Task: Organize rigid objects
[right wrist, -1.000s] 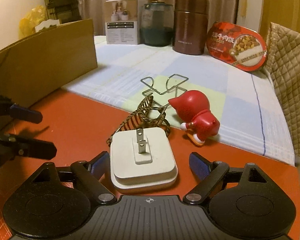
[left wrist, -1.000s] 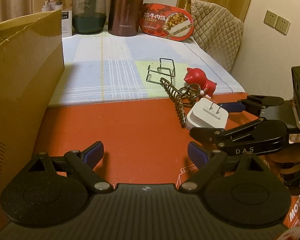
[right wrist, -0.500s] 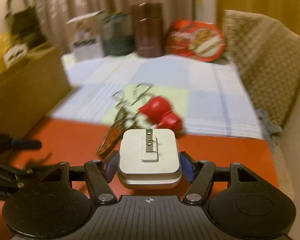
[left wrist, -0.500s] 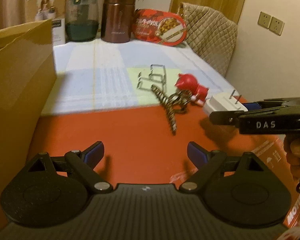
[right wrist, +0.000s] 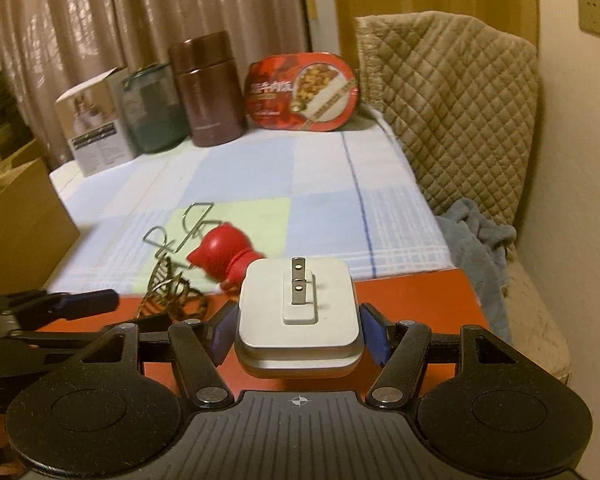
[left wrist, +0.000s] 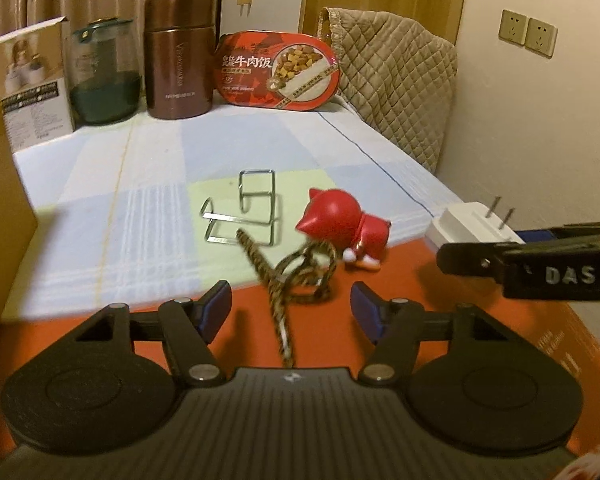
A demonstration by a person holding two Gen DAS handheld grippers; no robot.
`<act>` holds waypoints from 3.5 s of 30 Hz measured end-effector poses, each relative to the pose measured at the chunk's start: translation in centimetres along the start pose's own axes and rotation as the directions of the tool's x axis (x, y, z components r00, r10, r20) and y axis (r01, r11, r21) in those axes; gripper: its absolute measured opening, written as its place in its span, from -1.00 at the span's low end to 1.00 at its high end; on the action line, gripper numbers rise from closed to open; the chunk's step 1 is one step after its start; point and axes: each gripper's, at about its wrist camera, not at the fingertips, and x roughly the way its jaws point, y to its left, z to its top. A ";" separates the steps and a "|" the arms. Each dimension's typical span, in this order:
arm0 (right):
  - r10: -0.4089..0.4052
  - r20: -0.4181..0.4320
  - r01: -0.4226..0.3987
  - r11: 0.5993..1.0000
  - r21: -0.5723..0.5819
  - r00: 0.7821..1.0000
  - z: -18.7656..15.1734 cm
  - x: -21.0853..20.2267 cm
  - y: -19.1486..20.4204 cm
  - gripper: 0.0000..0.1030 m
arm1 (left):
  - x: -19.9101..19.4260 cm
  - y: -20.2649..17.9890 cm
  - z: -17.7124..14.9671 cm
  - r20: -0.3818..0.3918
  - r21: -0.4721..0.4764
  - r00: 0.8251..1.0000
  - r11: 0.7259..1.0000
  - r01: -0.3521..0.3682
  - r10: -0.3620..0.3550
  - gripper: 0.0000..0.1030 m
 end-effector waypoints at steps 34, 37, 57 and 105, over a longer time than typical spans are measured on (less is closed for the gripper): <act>0.124 -0.027 -0.126 0.989 -0.079 0.992 -4.2 -5.7 7.7 0.19 | -11.4 3.1 -11.1 0.029 0.023 0.992 0.992 -0.123 0.122 -0.11; 0.122 -0.034 -0.125 0.989 -0.082 0.992 -4.4 -5.6 8.0 0.19 | -11.0 2.8 -11.3 0.034 0.012 0.991 0.992 -0.126 0.126 -0.10; 0.132 -0.045 -0.135 0.987 -0.091 0.990 -4.8 -5.4 8.5 0.19 | -11.1 3.8 -10.5 0.026 -0.076 0.989 0.987 -0.142 0.145 -0.31; 0.049 0.015 -0.047 0.993 -0.111 0.999 -5.0 -21.0 16.8 0.19 | -31.1 3.8 -5.1 0.092 -0.108 0.992 0.991 -0.073 0.083 -0.31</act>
